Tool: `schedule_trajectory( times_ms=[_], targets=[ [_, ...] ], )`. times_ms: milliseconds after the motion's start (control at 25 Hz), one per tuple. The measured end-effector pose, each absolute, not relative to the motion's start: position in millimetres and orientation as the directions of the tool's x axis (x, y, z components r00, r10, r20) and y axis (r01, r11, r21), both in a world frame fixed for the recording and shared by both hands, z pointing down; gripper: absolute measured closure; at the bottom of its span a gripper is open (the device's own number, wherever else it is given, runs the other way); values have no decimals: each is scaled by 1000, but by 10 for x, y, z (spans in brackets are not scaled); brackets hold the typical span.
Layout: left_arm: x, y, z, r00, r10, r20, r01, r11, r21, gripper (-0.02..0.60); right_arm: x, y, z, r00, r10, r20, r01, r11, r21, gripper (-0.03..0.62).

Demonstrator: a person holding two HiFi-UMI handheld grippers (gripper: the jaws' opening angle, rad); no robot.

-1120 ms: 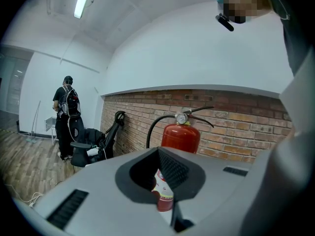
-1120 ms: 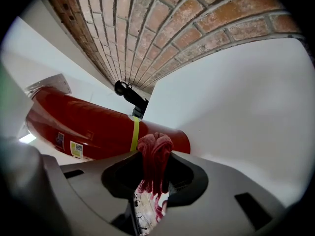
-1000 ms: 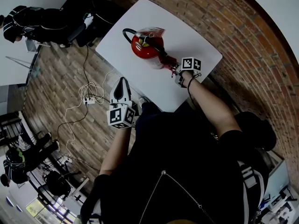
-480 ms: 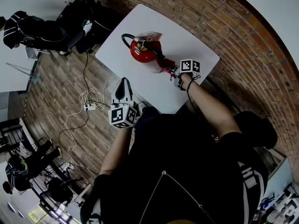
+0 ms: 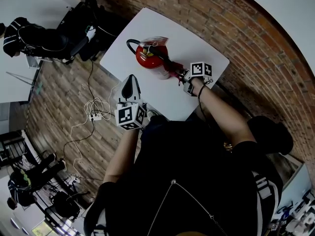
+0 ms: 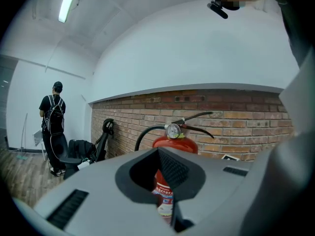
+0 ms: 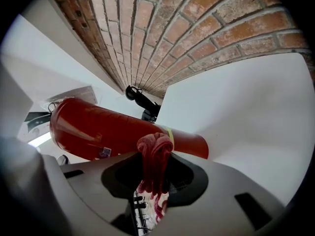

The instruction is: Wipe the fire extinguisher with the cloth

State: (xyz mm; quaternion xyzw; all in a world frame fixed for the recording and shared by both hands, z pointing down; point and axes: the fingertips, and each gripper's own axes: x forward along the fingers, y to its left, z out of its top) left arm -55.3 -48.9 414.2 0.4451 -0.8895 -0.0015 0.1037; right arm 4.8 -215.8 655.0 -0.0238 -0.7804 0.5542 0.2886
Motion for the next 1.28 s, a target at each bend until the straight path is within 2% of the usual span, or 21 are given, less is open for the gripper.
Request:
schedule_trajectory(
  times_ms=[1280],
  targets=[
    [-572,-538,4183,-572,-792,214,-797,598,82,574,119,-2113,5302,-889,374,265,-140,331,-933,470]
  ],
)
